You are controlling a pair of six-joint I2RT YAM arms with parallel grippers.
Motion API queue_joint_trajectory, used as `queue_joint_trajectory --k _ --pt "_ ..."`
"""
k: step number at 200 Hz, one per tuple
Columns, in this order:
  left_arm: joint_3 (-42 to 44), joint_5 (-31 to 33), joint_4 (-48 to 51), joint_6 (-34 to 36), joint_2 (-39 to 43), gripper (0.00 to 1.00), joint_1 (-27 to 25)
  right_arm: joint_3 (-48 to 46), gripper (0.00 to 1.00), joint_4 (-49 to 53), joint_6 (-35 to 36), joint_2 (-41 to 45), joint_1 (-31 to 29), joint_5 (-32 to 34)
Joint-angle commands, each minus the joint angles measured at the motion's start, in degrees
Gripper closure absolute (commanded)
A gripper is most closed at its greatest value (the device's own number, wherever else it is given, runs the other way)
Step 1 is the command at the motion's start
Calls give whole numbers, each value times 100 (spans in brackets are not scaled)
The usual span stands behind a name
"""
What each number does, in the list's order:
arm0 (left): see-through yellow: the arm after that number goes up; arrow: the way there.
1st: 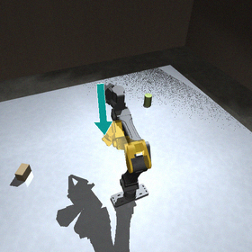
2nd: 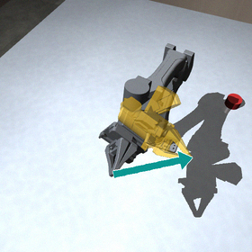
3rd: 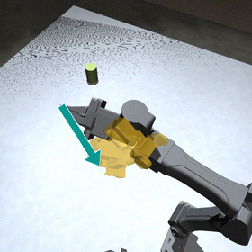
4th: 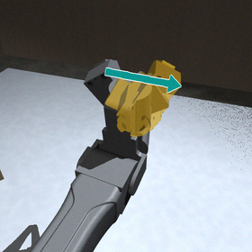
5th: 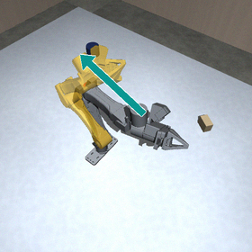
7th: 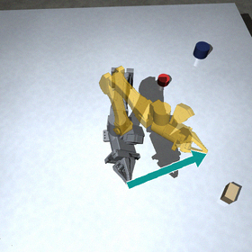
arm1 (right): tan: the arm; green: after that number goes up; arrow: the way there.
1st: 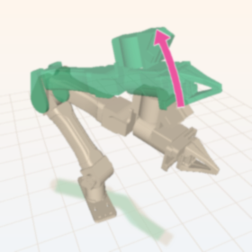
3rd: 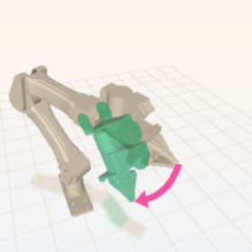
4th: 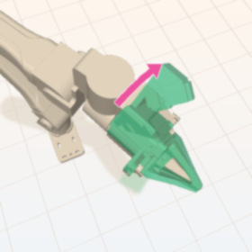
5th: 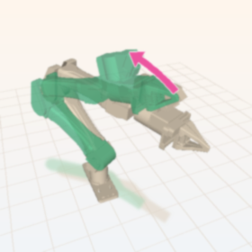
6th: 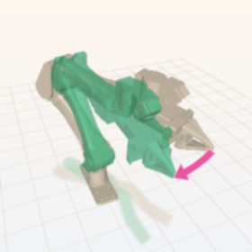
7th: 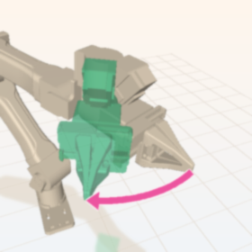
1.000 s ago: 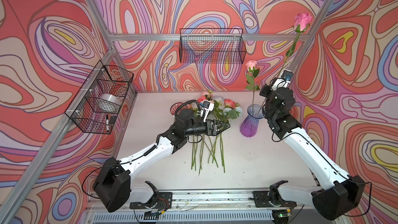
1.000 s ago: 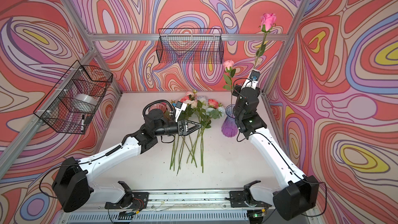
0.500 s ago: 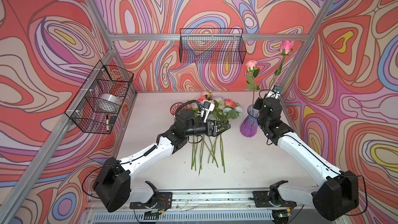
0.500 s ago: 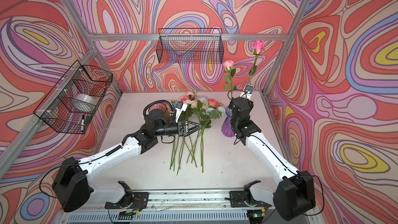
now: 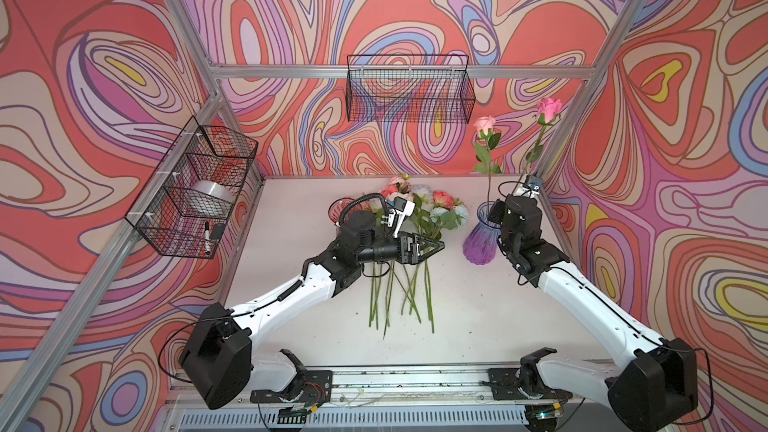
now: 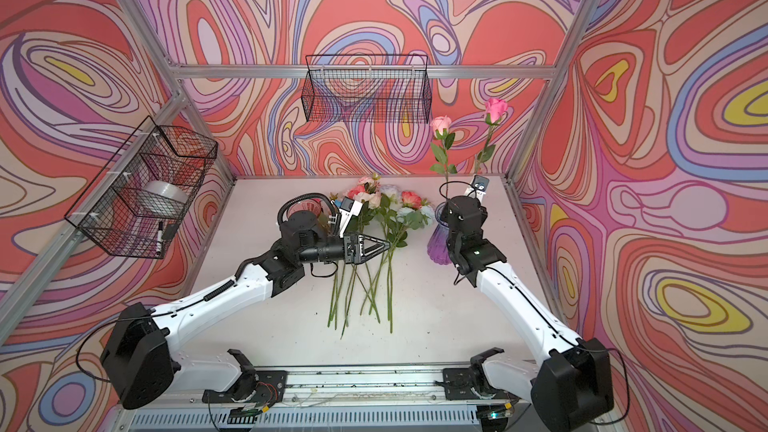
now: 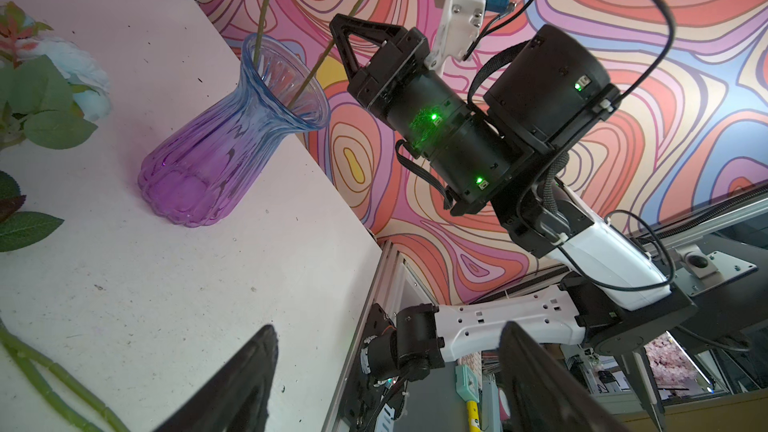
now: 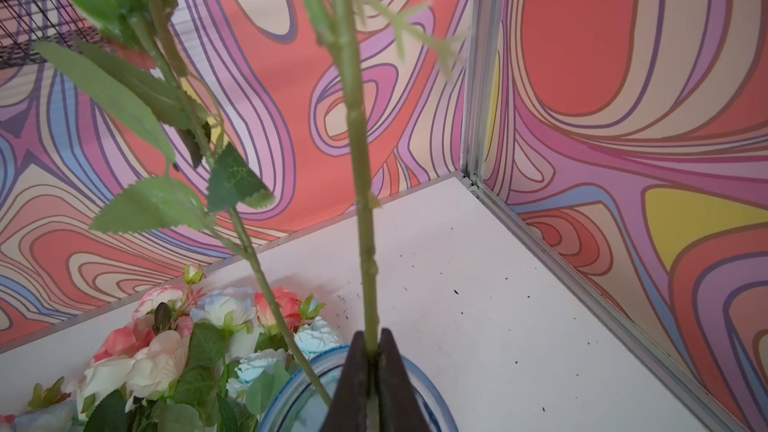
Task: Arrange the flowers into the vase
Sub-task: 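Carry the pink rose over the purple vase and lower its stem in, then open the right gripper to release the rose and draw back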
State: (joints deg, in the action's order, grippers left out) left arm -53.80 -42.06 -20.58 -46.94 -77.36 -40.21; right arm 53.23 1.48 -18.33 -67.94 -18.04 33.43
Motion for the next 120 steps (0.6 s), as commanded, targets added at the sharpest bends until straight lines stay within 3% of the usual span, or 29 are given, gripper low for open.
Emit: queue_joint_trajectory --k 1,120 --pt "-141 3 10 100 68 16 -40 -15 90 272 -126 89 19 -154" --pt "-175 101 195 304 134 16 -49 593 78 1254 -112 408 16 -684"
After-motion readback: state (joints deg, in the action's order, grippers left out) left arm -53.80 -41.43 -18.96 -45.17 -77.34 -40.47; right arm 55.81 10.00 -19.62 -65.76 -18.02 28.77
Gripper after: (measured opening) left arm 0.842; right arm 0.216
